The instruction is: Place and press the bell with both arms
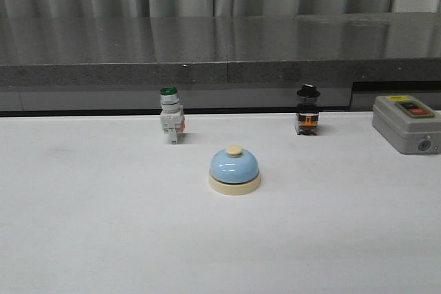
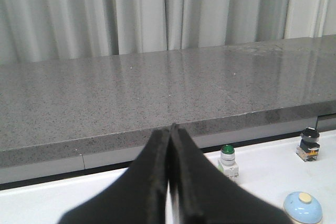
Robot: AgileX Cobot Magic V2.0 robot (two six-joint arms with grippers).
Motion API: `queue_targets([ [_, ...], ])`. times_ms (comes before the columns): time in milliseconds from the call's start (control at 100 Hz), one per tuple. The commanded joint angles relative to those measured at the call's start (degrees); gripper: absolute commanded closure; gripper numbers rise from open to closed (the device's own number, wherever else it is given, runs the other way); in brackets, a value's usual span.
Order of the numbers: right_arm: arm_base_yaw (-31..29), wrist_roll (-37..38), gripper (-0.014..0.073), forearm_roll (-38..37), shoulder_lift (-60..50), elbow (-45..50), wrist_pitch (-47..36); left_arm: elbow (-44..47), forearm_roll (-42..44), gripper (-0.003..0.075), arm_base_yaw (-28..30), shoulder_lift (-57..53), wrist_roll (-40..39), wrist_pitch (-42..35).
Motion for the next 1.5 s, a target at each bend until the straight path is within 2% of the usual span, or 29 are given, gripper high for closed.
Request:
queue_targets([
  [0, 0.1, -0.24, 0.0654, -0.44, -1.06, -0.8, -4.82, -1.47, -0.18, 0.0741, 0.0, 0.67, -0.25, -4.11],
  [630, 0.1, -0.24, 0.0654, -0.44, -1.06, -0.8, -4.82, -1.22, -0.18, 0.0741, 0.0, 0.67, -0.25, -5.84],
  [700, 0.1, -0.24, 0.0654, -0.44, -1.06, -0.8, -4.82, -0.25, 2.0, 0.0741, 0.0, 0.67, -0.25, -7.31],
  [800, 0.1, -0.24, 0.0654, -0.44, -1.06, -0.8, -4.82, 3.25, 5.58, 0.0741, 0.0, 0.67, -0.25, -11.2],
  [1140, 0.1, -0.24, 0.0654, -0.44, -1.06, -0.8, -4.82, 19.77, 5.58, 0.0741, 0.88, -0.64, -0.37, -30.12],
  [1490, 0.1, -0.24, 0.0654, -0.44, -1.06, -0.8, -4.82, 27.13, 4.63, 0.0741, 10.08, -6.57, -2.45, -31.61],
])
